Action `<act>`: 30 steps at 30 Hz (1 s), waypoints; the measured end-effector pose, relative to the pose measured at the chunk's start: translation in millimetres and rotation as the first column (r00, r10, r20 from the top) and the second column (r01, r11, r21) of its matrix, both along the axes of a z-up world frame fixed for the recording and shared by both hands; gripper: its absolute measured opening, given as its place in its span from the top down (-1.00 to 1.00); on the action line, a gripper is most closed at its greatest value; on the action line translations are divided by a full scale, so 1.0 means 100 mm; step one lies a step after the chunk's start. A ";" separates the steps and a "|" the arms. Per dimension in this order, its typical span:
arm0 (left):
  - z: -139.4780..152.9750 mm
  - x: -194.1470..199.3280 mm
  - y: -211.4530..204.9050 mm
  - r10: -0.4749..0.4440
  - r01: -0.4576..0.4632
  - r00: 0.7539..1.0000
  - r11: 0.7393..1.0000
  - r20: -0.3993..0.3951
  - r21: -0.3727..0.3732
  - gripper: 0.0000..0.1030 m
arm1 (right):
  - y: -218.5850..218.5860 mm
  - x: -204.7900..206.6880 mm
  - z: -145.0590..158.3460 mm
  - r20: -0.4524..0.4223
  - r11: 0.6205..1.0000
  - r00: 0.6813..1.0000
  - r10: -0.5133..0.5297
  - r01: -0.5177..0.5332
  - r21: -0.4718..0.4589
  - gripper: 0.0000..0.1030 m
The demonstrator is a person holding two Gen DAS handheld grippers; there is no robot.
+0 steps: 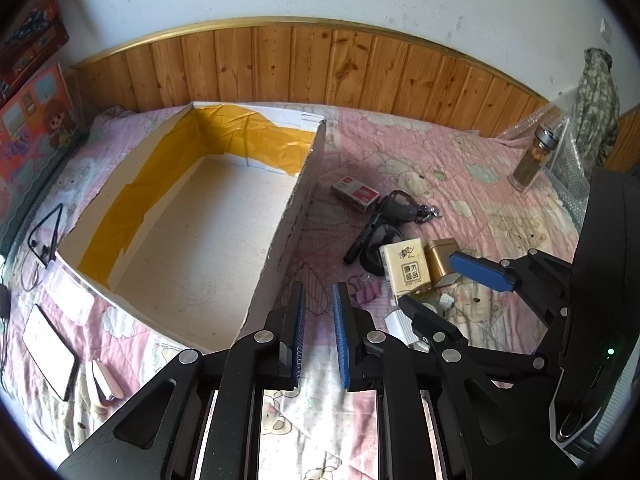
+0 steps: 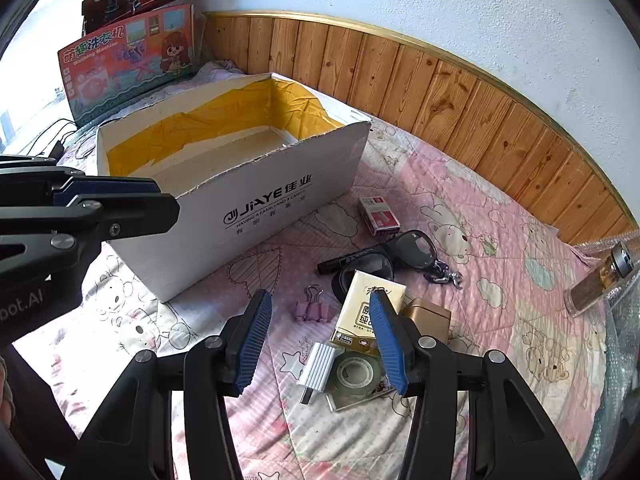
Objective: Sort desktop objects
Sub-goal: 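Move the left tool toward the cream tissue pack while the right tool approaches the gold tin, then close the left tool on the tissue pack while the right tool closes on the gold tin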
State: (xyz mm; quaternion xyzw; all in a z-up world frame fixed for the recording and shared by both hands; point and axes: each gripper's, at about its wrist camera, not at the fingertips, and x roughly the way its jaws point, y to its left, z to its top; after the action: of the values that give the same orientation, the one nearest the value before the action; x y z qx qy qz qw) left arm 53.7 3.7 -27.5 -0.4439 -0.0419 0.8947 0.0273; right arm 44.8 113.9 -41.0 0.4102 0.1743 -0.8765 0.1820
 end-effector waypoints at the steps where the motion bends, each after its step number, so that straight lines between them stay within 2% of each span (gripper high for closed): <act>1: -0.01 0.00 0.01 -0.005 0.005 1.000 1.000 0.005 0.007 0.72 | 0.01 -0.02 -0.03 -0.002 1.000 1.000 0.002 -0.002 -0.002 -0.02; 9: -0.13 -0.09 0.13 -0.044 0.043 0.998 0.998 0.034 0.039 0.72 | 0.22 -0.10 -0.14 0.020 0.999 0.999 -0.034 0.034 0.002 -0.02; 13: -0.19 -0.15 0.21 -0.082 0.078 0.995 0.994 0.049 0.073 0.71 | 0.36 -0.16 -0.21 0.063 0.998 0.996 -0.058 0.059 -0.012 -0.07; 16: -0.26 -0.21 0.28 -0.105 0.098 0.992 0.991 0.070 0.093 0.55 | 0.50 -0.23 -0.23 0.091 0.995 0.992 -0.083 0.088 -0.049 -0.39; 17: -0.29 -0.22 0.31 -0.109 0.101 0.991 0.990 0.075 0.096 0.51 | 0.56 -0.27 -0.24 0.096 0.992 0.991 -0.093 0.100 -0.078 -0.42; 22: -0.39 -0.29 0.39 -0.137 0.124 0.986 0.983 0.099 0.132 0.26 | 0.82 -0.43 -0.36 0.145 0.982 0.979 -0.146 0.161 -0.100 -0.46; 26: -0.49 -0.37 0.45 -0.170 0.149 0.979 0.974 0.110 0.173 0.16 | 0.99 -0.50 -0.51 0.191 0.978 0.968 -0.160 0.181 -0.099 -0.46; 30: -0.60 -0.51 0.51 -0.165 0.139 0.980 0.969 0.114 0.203 0.08 | 1.13 -0.57 -0.60 0.253 0.967 0.954 -0.161 0.204 -0.152 -0.46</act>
State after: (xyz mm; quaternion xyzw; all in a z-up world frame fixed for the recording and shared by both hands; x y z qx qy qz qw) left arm 3.0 54.2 -87.6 -0.4983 -0.0963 0.8508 0.1362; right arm -11.9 226.9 -100.8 0.5093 0.0339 -0.8458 0.1552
